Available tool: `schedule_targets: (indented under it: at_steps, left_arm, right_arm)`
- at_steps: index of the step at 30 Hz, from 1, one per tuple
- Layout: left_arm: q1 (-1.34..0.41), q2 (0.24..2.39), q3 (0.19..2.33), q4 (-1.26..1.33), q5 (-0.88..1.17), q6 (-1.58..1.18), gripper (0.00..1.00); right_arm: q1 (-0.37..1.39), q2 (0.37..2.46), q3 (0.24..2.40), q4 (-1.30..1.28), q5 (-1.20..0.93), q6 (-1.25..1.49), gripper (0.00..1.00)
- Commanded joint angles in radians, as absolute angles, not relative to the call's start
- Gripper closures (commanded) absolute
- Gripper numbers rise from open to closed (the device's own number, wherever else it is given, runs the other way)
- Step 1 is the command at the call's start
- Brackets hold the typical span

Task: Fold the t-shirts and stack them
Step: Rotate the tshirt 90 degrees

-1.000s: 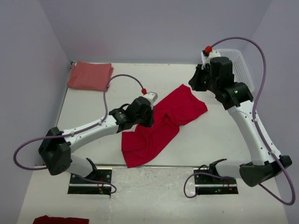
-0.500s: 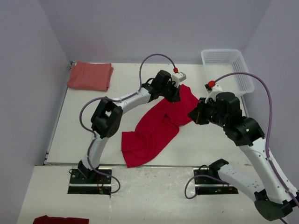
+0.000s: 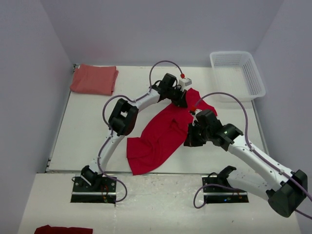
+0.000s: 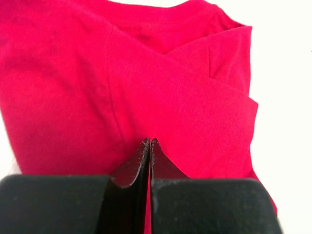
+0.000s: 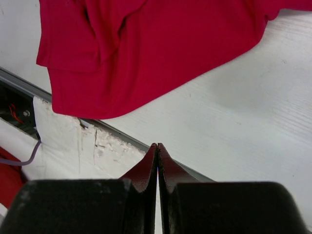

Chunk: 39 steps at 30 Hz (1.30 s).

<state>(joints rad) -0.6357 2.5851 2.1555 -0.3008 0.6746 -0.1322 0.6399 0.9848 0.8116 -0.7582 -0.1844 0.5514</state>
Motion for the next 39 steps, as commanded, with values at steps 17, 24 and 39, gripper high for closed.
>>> schedule_targets:
  at_steps: [17,24,39]
  left_arm:
    - [-0.443,2.764,2.255,-0.239,0.802,-0.232,1.00]
    - [-0.362,2.758,2.252,-0.207,0.830,-0.291,1.00]
    - [-0.201,2.799,2.339,-0.166,0.836,-0.437,1.00]
  right_arm:
    - [0.814,1.559,1.156,-0.634,-0.227,0.480,1.00]
    - [0.888,1.789,1.285,-0.580,-0.250,0.476,1.00]
    - [0.923,1.897,1.186,-0.512,-0.247,0.540,1.00]
